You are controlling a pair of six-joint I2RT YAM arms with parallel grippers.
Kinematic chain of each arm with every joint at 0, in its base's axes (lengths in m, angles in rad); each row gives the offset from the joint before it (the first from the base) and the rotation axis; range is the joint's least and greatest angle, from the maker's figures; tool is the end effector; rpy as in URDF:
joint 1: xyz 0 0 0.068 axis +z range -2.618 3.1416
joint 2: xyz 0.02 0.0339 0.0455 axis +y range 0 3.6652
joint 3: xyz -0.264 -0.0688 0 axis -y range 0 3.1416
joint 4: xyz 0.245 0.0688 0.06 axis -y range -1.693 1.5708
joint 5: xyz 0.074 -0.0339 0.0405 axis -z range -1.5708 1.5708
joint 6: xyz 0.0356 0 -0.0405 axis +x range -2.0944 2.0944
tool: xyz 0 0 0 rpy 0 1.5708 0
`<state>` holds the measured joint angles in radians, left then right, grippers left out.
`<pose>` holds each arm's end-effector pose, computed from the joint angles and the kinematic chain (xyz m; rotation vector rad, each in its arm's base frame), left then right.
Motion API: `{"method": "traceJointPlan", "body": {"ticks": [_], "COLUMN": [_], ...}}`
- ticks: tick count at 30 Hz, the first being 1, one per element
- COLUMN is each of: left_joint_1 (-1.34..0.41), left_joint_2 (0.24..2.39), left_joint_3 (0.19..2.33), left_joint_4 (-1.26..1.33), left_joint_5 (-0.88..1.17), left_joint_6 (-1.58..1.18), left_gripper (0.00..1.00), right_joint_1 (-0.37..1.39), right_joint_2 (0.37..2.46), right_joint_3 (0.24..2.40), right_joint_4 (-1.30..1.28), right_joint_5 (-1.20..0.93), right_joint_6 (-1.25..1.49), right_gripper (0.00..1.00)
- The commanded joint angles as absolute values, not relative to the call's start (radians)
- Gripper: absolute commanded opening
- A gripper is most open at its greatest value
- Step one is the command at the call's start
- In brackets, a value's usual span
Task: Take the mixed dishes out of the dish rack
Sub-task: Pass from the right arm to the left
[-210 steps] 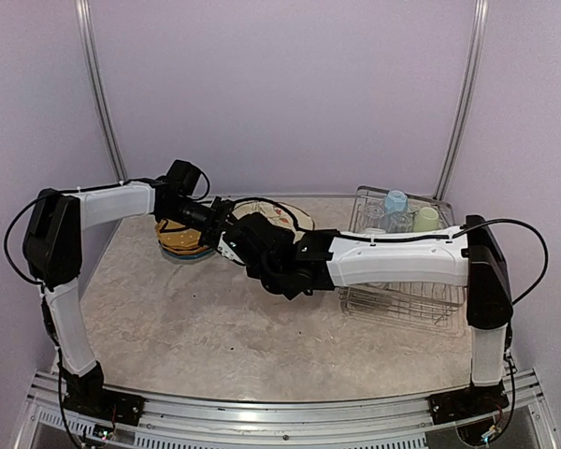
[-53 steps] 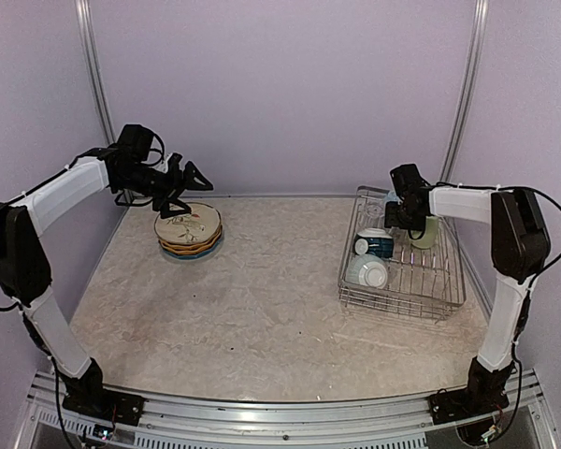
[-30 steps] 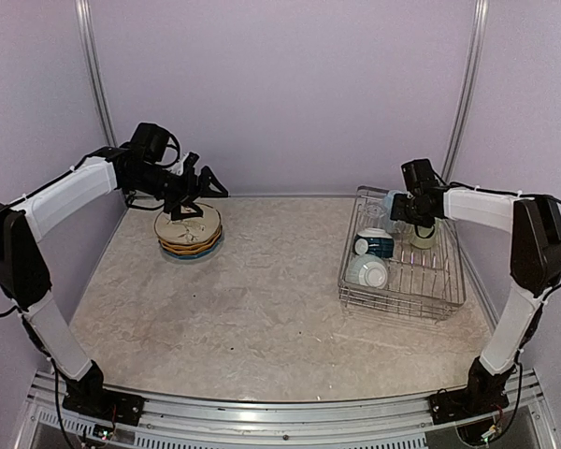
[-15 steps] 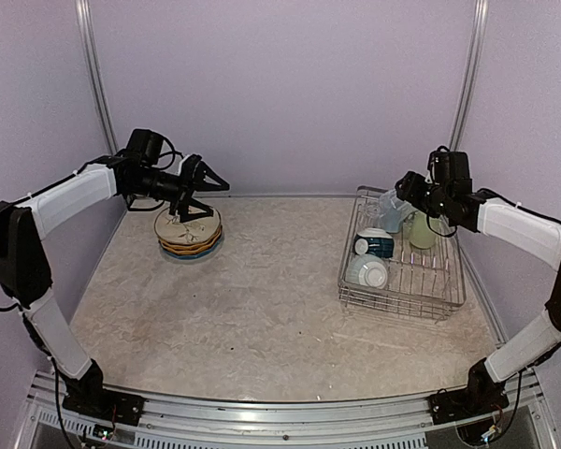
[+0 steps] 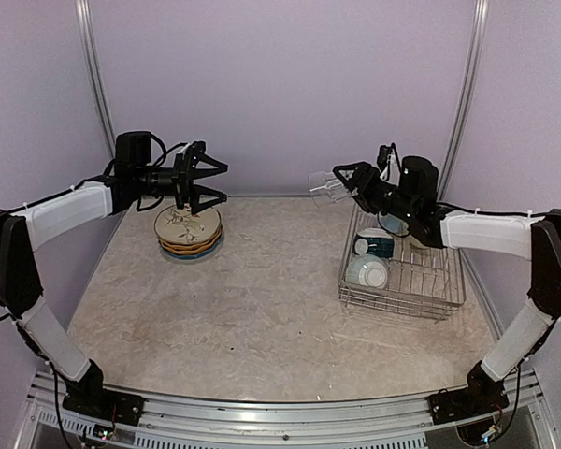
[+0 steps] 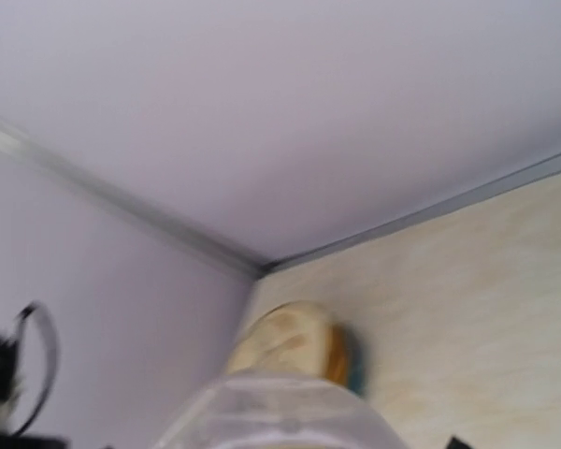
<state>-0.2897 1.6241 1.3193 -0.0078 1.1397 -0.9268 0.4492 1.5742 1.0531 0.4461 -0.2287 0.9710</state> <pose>0.3457 -0.1368 0.3335 0.2526 2.1344 -1.8344 0.3312 0.1686 0.2994 0.2782 1.7831 1.2416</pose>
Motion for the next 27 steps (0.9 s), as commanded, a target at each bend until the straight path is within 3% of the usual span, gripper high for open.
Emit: {"method": "traceJointPlan", "body": {"ticks": [1, 14, 27], "left_joint_1": [-0.295, -0.296, -0.277], "left_joint_2": [1.637, 1.695, 1.773], "left_joint_3": [1.288, 1.245, 1.188], "left_joint_4": [0.175, 0.370, 0.667], "left_joint_5": [1.213, 1.265, 1.299], "left_joint_6": [-1.043, -1.199, -1.442], "left_gripper": [0.90, 0.82, 0.63], "right_joint_1": [0.539, 0.678, 0.735], "right_joint_2": [1.668, 1.891, 2.025], "right_joint_3": [1.136, 1.357, 1.459], "right_joint_4": [0.661, 0.740, 0.767], "right_joint_5": [-0.306, -0.399, -0.445], "right_joint_6": [1.068, 1.095, 1.071], "right_gripper": [0.00, 0.00, 0.00]}}
